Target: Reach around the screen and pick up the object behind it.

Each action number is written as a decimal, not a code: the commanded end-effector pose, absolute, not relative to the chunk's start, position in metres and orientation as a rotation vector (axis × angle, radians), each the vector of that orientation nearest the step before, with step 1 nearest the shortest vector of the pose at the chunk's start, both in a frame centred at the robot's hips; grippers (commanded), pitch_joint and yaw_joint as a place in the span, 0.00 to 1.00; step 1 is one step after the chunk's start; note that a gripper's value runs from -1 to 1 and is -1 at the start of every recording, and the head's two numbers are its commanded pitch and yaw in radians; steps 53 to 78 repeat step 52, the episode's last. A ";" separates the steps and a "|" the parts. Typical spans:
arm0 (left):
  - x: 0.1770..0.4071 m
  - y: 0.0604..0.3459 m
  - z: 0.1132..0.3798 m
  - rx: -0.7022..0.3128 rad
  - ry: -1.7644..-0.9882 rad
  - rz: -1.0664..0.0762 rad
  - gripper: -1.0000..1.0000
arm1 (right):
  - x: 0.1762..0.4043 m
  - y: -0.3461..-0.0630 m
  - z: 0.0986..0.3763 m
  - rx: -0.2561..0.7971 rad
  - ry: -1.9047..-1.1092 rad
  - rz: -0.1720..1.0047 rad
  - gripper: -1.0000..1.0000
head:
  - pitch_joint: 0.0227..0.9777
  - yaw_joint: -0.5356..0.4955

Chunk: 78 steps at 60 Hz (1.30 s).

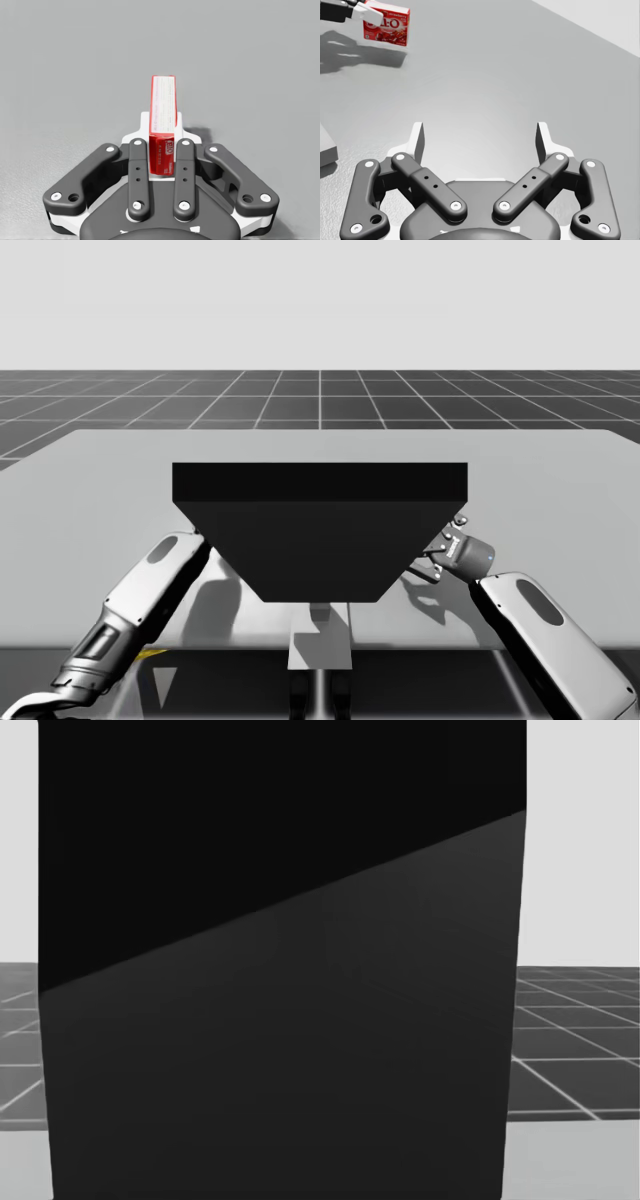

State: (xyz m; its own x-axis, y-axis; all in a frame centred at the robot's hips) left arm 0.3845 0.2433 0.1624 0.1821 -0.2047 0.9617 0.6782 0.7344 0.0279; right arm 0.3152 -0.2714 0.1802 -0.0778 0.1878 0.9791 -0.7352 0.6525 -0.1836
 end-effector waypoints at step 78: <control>0.354 0.311 0.368 -0.258 -1.688 -0.620 1.00 | 0.315 -0.274 0.185 0.460 -1.469 0.829 0.00 | 0.11 0.47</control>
